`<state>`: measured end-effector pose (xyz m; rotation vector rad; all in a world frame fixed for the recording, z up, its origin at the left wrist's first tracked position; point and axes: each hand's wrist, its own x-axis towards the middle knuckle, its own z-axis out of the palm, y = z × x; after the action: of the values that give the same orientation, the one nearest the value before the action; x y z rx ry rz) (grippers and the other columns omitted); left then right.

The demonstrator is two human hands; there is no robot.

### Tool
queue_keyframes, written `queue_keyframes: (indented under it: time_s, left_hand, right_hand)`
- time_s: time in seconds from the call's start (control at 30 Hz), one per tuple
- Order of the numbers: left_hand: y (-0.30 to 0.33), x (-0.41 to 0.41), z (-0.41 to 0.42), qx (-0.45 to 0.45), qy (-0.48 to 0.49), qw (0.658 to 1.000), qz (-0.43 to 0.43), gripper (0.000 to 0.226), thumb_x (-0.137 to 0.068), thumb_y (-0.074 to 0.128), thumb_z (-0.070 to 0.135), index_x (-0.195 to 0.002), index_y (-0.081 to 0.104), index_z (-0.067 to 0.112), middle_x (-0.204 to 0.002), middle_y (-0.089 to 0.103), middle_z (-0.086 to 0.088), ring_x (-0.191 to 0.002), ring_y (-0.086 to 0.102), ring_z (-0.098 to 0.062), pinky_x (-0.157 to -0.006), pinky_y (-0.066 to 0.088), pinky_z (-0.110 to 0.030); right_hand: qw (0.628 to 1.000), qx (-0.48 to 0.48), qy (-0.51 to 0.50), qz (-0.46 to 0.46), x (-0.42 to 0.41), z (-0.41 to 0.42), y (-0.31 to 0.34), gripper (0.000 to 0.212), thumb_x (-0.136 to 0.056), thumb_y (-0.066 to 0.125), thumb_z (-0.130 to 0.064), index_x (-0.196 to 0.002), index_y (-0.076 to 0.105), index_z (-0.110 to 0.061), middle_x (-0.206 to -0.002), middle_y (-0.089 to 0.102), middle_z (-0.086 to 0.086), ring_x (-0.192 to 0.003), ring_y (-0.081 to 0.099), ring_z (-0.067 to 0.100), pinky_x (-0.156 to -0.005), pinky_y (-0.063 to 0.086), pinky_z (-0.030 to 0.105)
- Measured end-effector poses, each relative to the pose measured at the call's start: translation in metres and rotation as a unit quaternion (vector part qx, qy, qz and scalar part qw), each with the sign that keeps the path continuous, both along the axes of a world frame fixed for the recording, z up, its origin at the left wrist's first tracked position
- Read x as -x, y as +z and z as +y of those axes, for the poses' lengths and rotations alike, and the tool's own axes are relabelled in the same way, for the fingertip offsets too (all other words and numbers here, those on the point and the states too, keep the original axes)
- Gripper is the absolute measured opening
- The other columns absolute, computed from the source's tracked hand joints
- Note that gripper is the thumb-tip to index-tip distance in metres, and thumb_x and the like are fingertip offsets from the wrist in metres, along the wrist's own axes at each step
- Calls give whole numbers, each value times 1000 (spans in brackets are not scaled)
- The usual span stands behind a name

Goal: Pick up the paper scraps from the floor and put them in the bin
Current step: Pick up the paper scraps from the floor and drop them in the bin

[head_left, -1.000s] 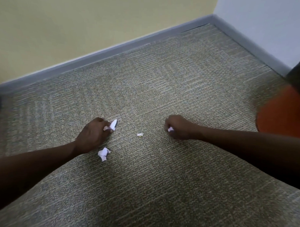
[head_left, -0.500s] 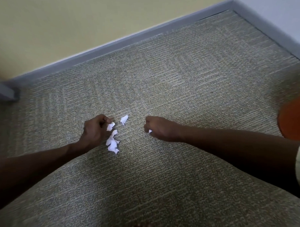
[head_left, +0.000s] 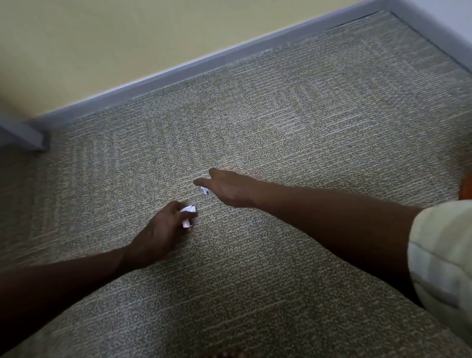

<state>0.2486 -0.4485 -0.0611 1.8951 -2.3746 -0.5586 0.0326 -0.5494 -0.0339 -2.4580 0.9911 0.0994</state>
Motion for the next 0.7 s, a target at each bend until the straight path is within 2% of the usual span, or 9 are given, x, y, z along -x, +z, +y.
queue_keyframes:
  time_s: [0.03,0.1,0.17,0.27,0.33,0.4,0.5,0.57,0.7]
  left_hand:
    - [4,-1,2,0,-26,1000,-17,6,-84,72,43,-82,66,41,-96,66,26,-85,59,9,-86,47,-30]
    - [9,2,2,-19,0,1000,20,42,-90,68,24,-77,53,60,-101,50,42,-90,46,20,-85,39,-17]
    - [19,5,2,-19,18,998,51,50,-90,68,14,-78,48,58,-104,50,28,-92,47,6,-86,41,-25]
    - [21,8,-4,-15,87,988,130,38,-90,67,6,-87,61,43,-95,67,9,-89,63,-11,-81,48,-24]
    - [26,13,-7,-30,162,960,226,31,-90,68,4,-91,67,35,-86,72,7,-80,69,-7,-73,53,-18]
    - [34,19,-14,-9,201,950,240,25,-90,69,8,-101,65,31,-83,69,10,-69,65,6,-64,47,-5]
    - [47,28,-31,-4,244,938,247,24,-89,72,20,-111,63,25,-83,64,11,-66,61,4,-70,49,-8]
    - [62,41,-43,-50,281,900,330,13,-87,69,32,-93,66,21,-78,65,5,-72,63,-14,-81,54,-32]
    - [101,85,-71,-109,325,798,495,22,-102,50,11,-81,55,15,-76,58,-3,-67,58,-14,-70,52,-32]
  right_hand:
    - [1000,2,5,19,-6,-1,-3,49,-106,24,-39,-150,35,-21,-150,37,18,-134,42,34,-103,39,45]
    - [999,-15,-5,33,-12,0,-5,50,-104,25,-38,-140,47,-11,-139,47,19,-125,50,37,-94,43,42]
    - [999,-18,-24,11,-16,0,-1,40,-105,30,-27,-118,57,-1,-115,57,17,-105,58,33,-81,45,37]
    - [996,-30,-68,-39,-14,-1,5,29,-103,33,-23,-81,47,-9,-84,48,6,-75,48,20,-68,36,33]
    - [987,-92,-111,-66,-11,-3,8,29,-94,46,-7,-65,44,-7,-70,48,6,-63,45,16,-61,39,32]
    - [971,-146,-163,-93,-5,-6,14,16,-85,59,-2,-71,61,4,-73,65,15,-64,63,22,-65,53,38]
    - [916,-244,-262,-182,6,-12,28,14,-83,67,0,-90,67,12,-85,72,25,-66,73,22,-75,61,48]
    - [864,-301,-313,-255,13,-16,41,10,-81,69,3,-84,64,10,-86,70,24,-64,72,21,-80,59,50]
    - [736,-391,-398,-384,18,-17,76,8,-81,63,9,-83,59,3,-88,53,15,-72,60,18,-66,59,30]
